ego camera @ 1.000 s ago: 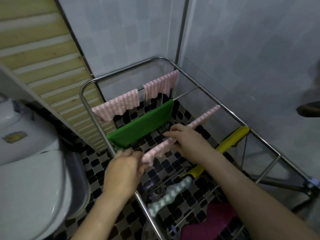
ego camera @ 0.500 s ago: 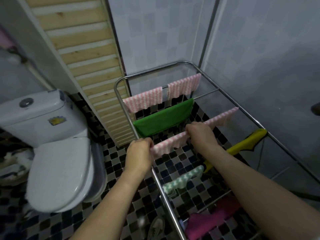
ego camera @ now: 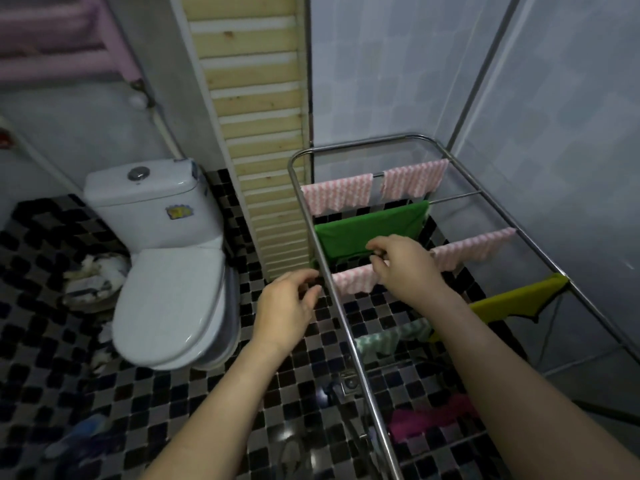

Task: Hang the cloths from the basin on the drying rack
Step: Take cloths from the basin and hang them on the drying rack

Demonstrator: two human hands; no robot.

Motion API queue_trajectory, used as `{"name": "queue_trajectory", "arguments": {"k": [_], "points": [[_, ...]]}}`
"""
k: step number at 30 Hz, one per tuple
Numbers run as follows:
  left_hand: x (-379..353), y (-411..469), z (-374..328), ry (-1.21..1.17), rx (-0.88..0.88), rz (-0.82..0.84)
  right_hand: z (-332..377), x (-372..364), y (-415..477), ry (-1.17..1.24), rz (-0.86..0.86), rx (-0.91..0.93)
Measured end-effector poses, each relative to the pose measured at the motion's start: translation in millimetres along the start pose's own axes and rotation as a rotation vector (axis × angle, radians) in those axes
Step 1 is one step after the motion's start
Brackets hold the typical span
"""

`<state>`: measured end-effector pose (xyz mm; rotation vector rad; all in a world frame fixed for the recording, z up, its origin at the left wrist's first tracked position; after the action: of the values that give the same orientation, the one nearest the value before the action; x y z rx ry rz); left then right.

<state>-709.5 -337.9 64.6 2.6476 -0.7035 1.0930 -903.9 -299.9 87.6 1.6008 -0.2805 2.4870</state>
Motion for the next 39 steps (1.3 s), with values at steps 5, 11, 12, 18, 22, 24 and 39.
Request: {"name": "queue_trajectory", "arguments": {"k": [5, 11, 12, 18, 22, 24, 39], "points": [[51.0, -37.9, 13.4, -0.054, 0.013, -0.126, 72.2, -3.7, -9.5, 0.178, 0.06, 0.104], [120.3, -97.8, 68.2, -0.174, 0.171, -0.301, 189.0, -44.9, -24.9, 0.486, 0.189, 0.215], [131.2, -109.2, 80.4, -0.185, 0.197, -0.321, 209.7, -56.8, -29.3, 0.548, 0.228, 0.23], [205.6, -197.7, 158.6, -0.179, 0.391, -0.504, 331.3, -131.3, -66.9, 0.76, 0.487, 0.312], [245.6, -269.9, 215.9, -0.166, 0.493, -0.536, 406.5, -189.3, -100.8, 0.792, 0.67, 0.313], [259.8, -304.3, 247.9, -0.177, 0.568, -0.521, 441.3, -219.8, -119.0, 0.789, 0.758, 0.314], [265.8, -549.0, 465.1, -0.039, 1.205, -0.448, 583.5, -452.8, -245.9, 0.501, 1.309, 0.113]]}}
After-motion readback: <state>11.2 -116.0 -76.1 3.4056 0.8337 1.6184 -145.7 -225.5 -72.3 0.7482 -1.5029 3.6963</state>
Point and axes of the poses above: each hand's wrist, its own y-axis towards the middle knuckle, its own x-axis out of the back of the hand, z = x × y, the point moved 7 cm from there along y, towards the middle knuckle, and after that the axes turned 6 degrees about z, right-handed, at the moved point
